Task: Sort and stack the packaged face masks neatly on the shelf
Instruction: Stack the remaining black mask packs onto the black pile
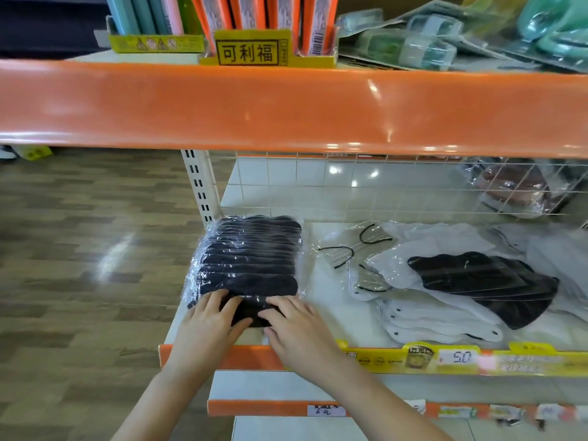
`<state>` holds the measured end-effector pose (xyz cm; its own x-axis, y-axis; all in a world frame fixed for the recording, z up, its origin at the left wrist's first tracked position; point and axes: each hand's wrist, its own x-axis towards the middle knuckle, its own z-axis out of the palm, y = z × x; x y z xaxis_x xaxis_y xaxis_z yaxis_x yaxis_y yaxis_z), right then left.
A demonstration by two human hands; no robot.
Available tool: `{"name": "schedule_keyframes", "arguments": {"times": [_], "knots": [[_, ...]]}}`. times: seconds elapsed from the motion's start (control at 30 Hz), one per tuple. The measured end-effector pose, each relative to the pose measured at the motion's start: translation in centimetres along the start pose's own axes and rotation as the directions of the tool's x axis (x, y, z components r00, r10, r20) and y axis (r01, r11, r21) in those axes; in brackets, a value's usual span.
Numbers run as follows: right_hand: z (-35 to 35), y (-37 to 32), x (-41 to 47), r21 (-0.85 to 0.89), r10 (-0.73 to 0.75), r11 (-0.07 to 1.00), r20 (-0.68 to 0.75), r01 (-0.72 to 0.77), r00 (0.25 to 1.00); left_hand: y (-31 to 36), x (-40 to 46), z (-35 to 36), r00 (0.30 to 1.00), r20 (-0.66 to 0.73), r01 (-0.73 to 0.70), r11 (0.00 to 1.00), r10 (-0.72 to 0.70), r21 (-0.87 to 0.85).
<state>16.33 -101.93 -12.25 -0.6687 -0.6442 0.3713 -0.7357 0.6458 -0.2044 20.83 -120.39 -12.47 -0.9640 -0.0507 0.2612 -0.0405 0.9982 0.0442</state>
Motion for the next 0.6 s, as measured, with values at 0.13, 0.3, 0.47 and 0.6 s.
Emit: {"name": "schedule_keyframes", "arguments": {"times": [0.13, 0.3, 0.47, 0.6], "knots": [[-1.1, 1.0, -0.3, 0.035, 0.032, 0.999, -0.022, -0.031, 0.999, 1.7, 0.6, 0.1, 0.998, -0.054, 0.032, 0.999, -0.032, 0.01], [-2.5, 3.7, -0.9, 0.011, 0.094, 0.996, -0.037, -0.093, 0.995, 5.9, 2.3, -0.1, 0.994, -0.107, -0.015, 0.999, 0.011, -0.044], [-4.6, 6.9, -1.9, -0.055, 0.167, 0.983, -0.092, -0.173, 0.982, 11.1, 4.4, -0.4, 0.988, -0.127, -0.099, 0.989, 0.085, -0.111], [-6.5, 10.2, -3.2, -0.048, 0.263, 0.961, -0.165, -0.274, 0.951, 15.3, 6.0, -0.3, 0.98, -0.153, -0.154, 0.974, 0.129, -0.164]]}}
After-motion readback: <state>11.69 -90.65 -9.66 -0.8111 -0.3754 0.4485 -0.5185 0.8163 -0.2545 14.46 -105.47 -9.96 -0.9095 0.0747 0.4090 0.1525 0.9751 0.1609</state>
